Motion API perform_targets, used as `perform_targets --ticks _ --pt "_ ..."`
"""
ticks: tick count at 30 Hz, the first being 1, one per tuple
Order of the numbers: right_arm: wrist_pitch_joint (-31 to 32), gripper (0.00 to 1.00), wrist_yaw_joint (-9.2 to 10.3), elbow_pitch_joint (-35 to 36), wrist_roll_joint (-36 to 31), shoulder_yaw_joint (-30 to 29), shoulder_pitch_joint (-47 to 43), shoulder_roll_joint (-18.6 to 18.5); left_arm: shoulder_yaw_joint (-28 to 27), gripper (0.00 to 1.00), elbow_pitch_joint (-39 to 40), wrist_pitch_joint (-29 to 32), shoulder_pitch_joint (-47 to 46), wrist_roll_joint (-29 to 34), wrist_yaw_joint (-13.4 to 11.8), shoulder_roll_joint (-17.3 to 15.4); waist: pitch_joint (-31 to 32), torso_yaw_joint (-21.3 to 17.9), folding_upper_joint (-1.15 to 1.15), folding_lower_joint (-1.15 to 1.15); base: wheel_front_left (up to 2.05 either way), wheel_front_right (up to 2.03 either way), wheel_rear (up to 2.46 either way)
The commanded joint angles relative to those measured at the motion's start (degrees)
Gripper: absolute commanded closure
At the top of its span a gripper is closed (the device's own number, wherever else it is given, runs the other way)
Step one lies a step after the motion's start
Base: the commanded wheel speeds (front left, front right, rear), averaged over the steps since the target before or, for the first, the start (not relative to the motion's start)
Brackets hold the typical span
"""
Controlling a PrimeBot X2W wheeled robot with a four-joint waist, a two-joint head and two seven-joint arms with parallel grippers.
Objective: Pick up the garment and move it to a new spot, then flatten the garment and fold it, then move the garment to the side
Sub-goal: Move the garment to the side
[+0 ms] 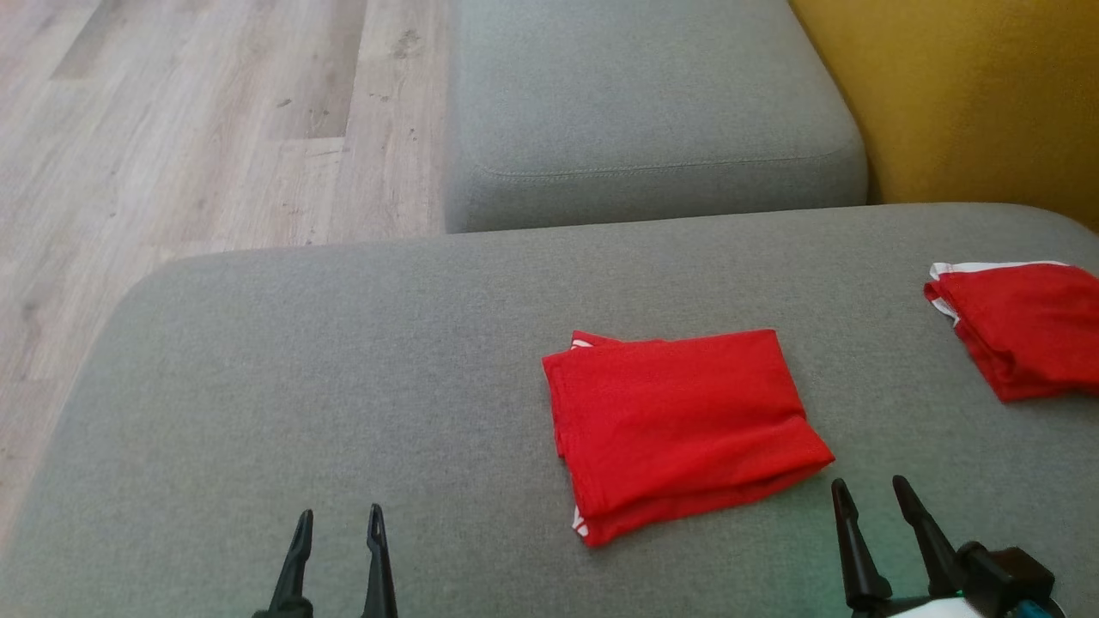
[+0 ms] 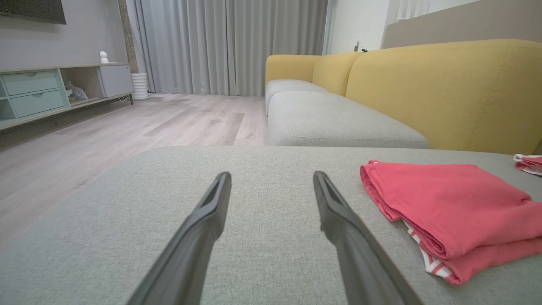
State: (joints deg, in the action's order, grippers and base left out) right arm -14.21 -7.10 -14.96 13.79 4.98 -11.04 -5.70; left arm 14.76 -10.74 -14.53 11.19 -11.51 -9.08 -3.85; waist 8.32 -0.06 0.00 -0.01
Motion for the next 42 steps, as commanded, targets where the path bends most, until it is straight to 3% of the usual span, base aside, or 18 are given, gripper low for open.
perform_targets --ticks 1,29,36,42 --pt "-0.78 0.0 -0.39 1.61 -0.63 1.13 2.56 -0.45 -2.17 0.0 1.86 -0.47 -1.87 0.51 -0.22 0.56 -0.14 0.27 0.0 0.01 0.0 0.0 0.0" --pt "-0.78 0.0 -0.39 -3.91 -0.38 4.92 4.34 -1.85 -4.44 0.0 2.27 -0.47 -0.28 2.6 1.84 0.91 -1.23 0.48 0.0 0.01 0.0 0.0 0.0" --pt "-0.5 0.0 -0.39 -10.77 2.65 6.13 13.67 -3.95 -4.16 0.0 2.51 -0.47 -1.47 3.2 2.26 0.94 -5.11 0.28 0.0 0.01 0.0 0.0 0.0" --pt "4.12 0.0 -0.39 -19.51 3.01 6.15 25.93 -6.65 -3.4 0.0 2.31 -0.47 -2.86 3.42 2.58 0.95 -8.26 0.42 0.0 0.01 0.0 0.0 0.0"
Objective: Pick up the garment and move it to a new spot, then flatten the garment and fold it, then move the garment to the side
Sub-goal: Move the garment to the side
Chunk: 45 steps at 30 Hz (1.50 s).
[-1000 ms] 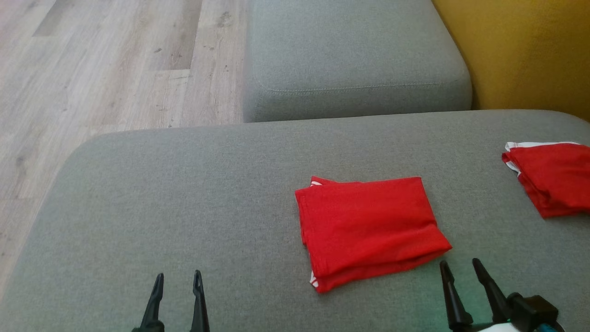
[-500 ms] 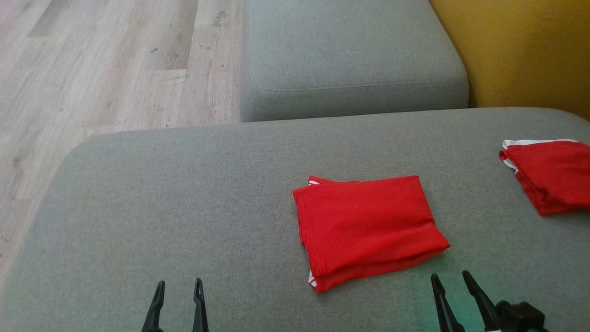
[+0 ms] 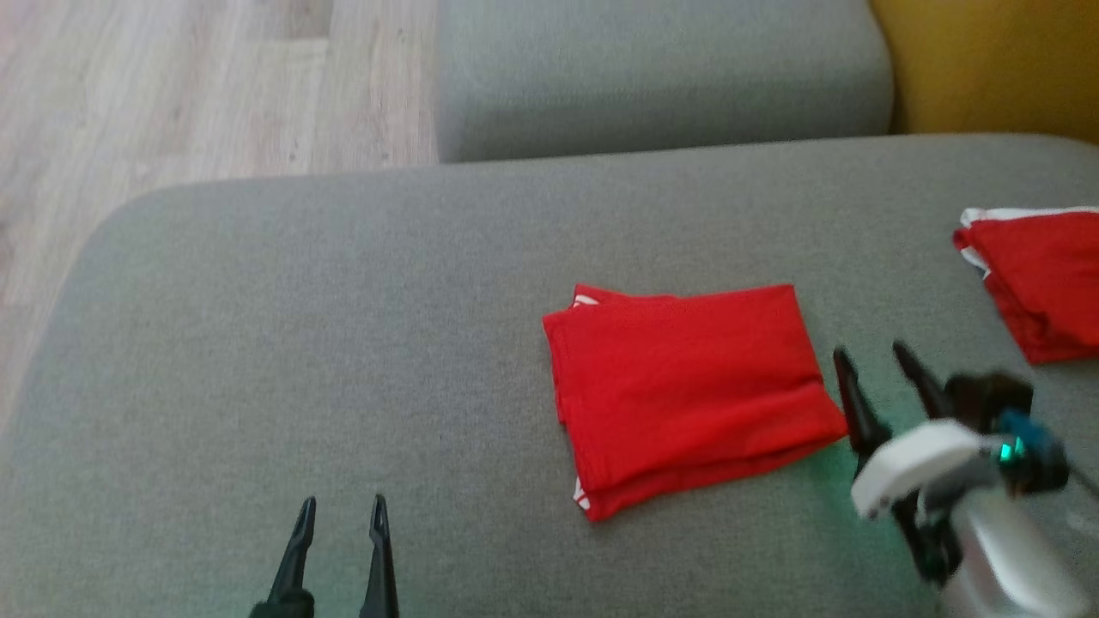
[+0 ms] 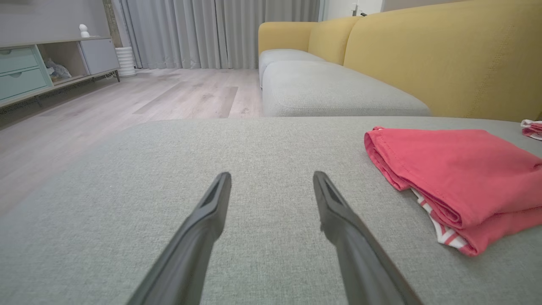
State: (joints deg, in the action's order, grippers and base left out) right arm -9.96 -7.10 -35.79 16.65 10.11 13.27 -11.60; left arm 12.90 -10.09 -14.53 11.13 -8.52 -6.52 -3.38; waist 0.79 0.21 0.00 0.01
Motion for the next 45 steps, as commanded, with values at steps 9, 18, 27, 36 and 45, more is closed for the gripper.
perform_targets --ticks 9,18,27,36,45 --pt "-0.38 0.0 -0.39 -12.55 2.37 2.37 10.63 -0.27 0.67 0.0 1.41 -0.47 -6.44 -0.43 -0.15 0.49 -5.16 1.53 0.0 -0.01 0.0 0.0 0.0" --pt "-2.71 0.0 -0.39 -20.92 7.45 6.31 10.84 1.36 0.67 0.0 1.36 -0.47 -7.89 -0.83 -0.32 0.5 -6.78 1.61 0.0 -0.01 0.0 0.0 0.0" --pt "-3.19 1.0 -0.39 -20.02 12.83 13.78 11.48 0.02 1.0 0.0 1.46 -0.47 -8.96 -1.15 -0.34 0.5 -7.41 1.58 0.0 -0.01 0.0 0.0 0.0" --pt "-4.59 1.0 -0.39 -15.8 15.87 18.09 17.11 -7.71 1.12 0.0 2.3 -0.47 -9.4 -1.75 -0.49 0.5 -9.93 -0.39 0.0 -0.01 0.0 0.0 0.0" --pt "-4.17 1.0 -0.39 -14.02 14.66 18.35 26.19 -18.77 1.96 0.0 2.9 -0.47 -12.63 -1.87 0.04 0.5 -16.12 -4.03 0.0 -0.01 0.0 0.0 0.0"
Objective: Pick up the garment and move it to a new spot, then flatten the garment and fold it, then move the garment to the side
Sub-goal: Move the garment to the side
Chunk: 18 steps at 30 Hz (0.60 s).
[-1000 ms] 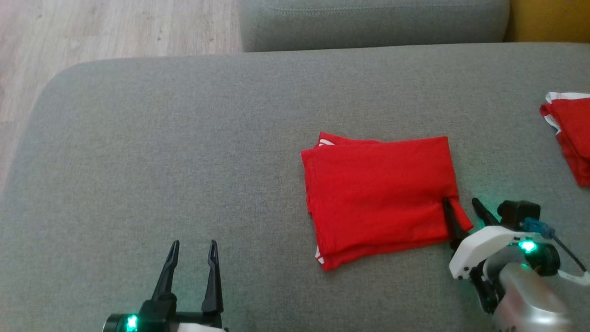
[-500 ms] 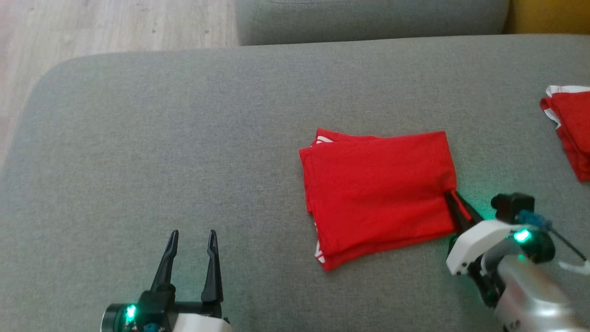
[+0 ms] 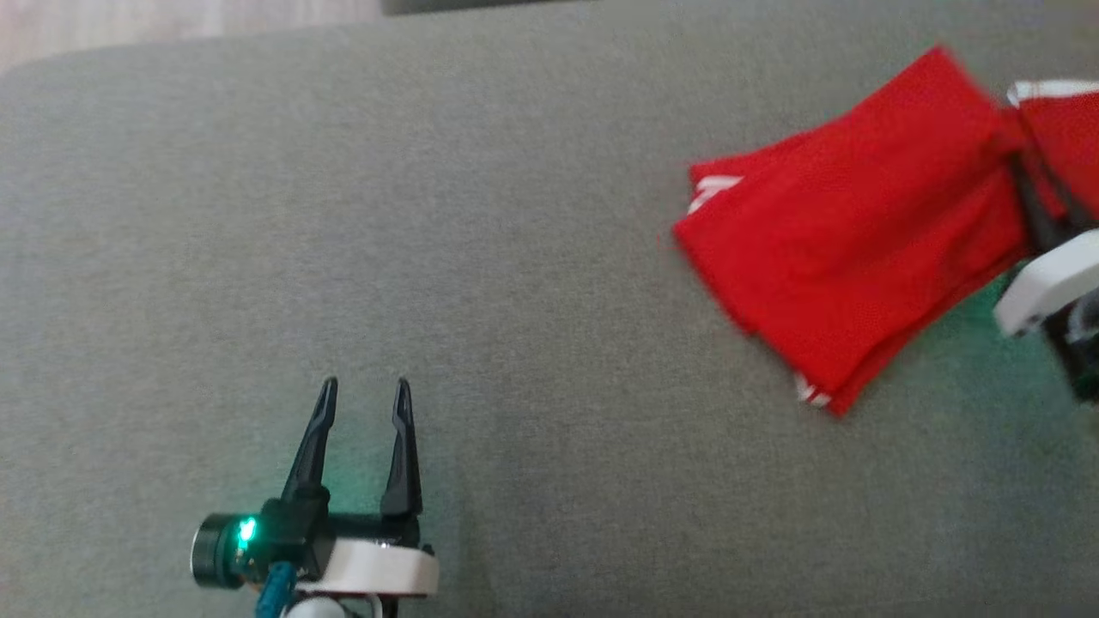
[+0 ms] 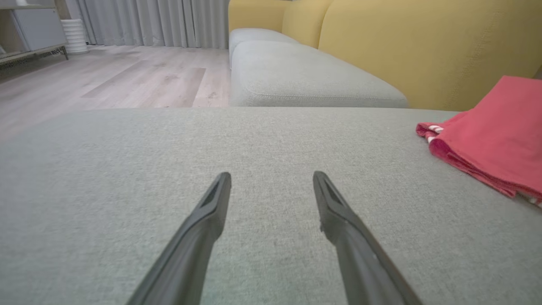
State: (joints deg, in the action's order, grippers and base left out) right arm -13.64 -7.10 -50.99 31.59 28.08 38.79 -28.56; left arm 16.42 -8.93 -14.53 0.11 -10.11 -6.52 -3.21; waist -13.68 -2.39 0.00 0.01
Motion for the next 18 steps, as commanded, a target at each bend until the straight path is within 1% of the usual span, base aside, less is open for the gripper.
perform_targets --ticks 1,6,7,13,17,18 --pt "-0.41 1.0 -0.39 1.15 -0.17 0.1 1.55 -2.82 -1.5 0.0 1.71 -0.47 -2.0 -0.25 0.06 0.33 -2.32 -1.86 0.0 -0.01 0.0 0.0 0.0" --pt "0.01 1.0 -0.39 0.67 0.06 -2.35 5.39 -7.08 -1.23 0.0 1.7 -0.47 -3.54 -0.26 0.01 0.33 -4.91 -4.07 0.0 -0.01 0.0 0.0 0.0" --pt "0.38 1.0 -0.39 0.46 -0.28 -3.71 6.59 -8.13 -1.1 0.0 1.57 -0.47 -4.02 0.03 0.17 0.33 -5.86 -4.97 0.0 -0.01 0.0 0.0 0.0" --pt "1.33 1.0 -0.39 -2.4 -2.14 -9.35 9.0 -10.98 -1.58 0.0 1.38 -0.47 -5.51 1.34 0.57 0.33 -8.37 -6.68 0.0 -0.01 0.0 0.0 0.0" --pt "2.74 1.0 -0.39 -5.83 -3.5 -13.33 9.19 -11.33 -2.17 0.0 1.56 -0.47 -6.37 1.97 0.9 0.33 -9.54 -7.2 0.0 -0.01 0.0 0.0 0.0" --pt "3.05 0.89 -0.39 -6.99 -3.9 -14.42 9.16 -11.31 -2.26 0.0 1.64 -0.47 -6.55 2.09 1.01 0.33 -9.68 -7.24 0.0 -0.01 0.0 0.0 0.0"
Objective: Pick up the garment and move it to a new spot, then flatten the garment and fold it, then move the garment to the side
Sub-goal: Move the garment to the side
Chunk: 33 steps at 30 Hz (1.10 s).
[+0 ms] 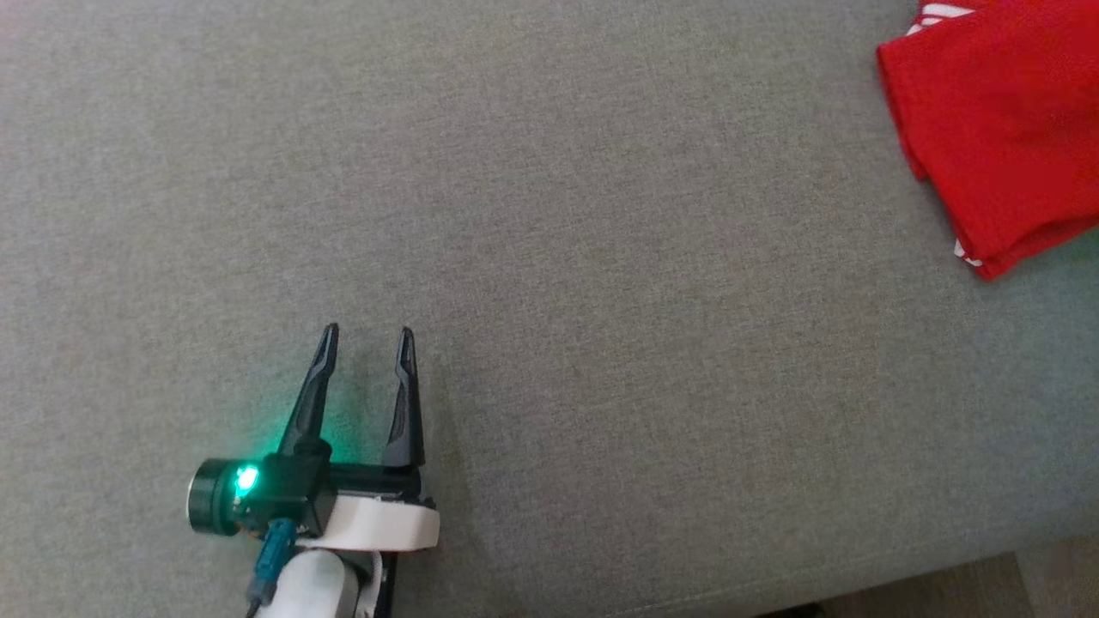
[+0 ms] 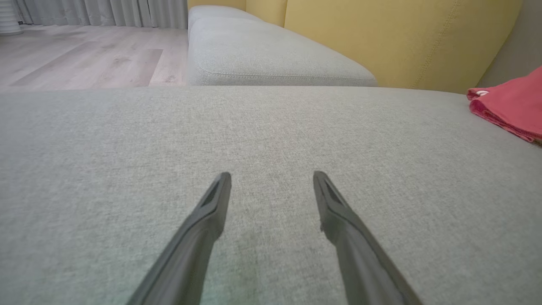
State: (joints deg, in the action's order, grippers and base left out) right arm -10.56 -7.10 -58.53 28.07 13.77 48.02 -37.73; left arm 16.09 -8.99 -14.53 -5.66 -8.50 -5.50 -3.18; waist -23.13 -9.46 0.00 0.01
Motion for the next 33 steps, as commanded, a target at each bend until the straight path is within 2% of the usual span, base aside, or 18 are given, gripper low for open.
perform_targets --ticks 1,2,7,11,14,17,21,26,33 --pt "0.24 0.51 -0.39 -0.78 -0.82 -1.28 -0.04 -2.01 -1.99 0.0 1.83 -0.47 -0.96 0.56 0.1 0.3 -0.29 -0.18 0.0 -0.01 0.0 0.0 0.0" --pt "0.03 0.0 -0.39 -2.0 -1.39 -2.47 0.04 -1.72 -2.04 0.0 2.02 -0.47 -1.16 0.63 0.19 0.3 -0.17 -0.16 0.0 -0.01 0.0 0.0 0.0" --pt "-1.76 0.0 -0.39 -5.69 -5.27 -5.57 -0.53 0.36 -2.01 0.0 2.84 -0.47 -1.1 0.24 0.16 0.3 1.93 0.48 0.0 -0.01 0.0 0.0 0.0" --pt "-3.84 0.0 -0.39 -3.94 -8.83 -6.04 -3.72 5.18 -2.33 0.0 3.33 -0.47 0.29 -1.23 -0.4 0.3 6.87 1.67 0.0 -0.01 0.0 0.0 0.0" --pt "-4.35 0.0 -0.39 1.94 -9.83 -5.06 -9.24 9.36 -2.25 0.0 3.25 -0.47 2.09 -2.74 -0.5 0.3 11.66 2.95 0.0 -0.01 0.0 0.0 0.0" --pt "-4.4 0.0 -0.39 11.22 -9.82 -3.84 -16.9 13.25 -1.87 0.0 2.86 -0.47 3.9 -3.98 -0.61 0.3 16.67 4.49 0.0 -0.01 0.0 0.0 0.0" --pt "-4.42 0.0 -0.39 23.45 -8.66 -1.06 -28.39 16.62 -0.82 0.0 2.24 -0.47 6.05 -5.1 -0.59 0.3 22.98 7.0 0.0 -0.01 0.0 0.0 0.0" --pt "-4.42 0.0 -0.39 33.54 -7.48 -1.32 -39.19 21.33 -0.09 0.0 1.45 -0.47 7.46 -4.99 -0.03 0.3 26.87 10.15 0.0 -0.01 0.0 0.0 0.0" --pt "-4.43 0.0 -0.39 44.29 -12.62 -3.18 -49.54 28.35 -1.95 0.0 4.04 -0.47 10.73 -4.18 -3.16 0.3 30.54 11.36 0.0 -0.01 0.0 0.0 0.0"
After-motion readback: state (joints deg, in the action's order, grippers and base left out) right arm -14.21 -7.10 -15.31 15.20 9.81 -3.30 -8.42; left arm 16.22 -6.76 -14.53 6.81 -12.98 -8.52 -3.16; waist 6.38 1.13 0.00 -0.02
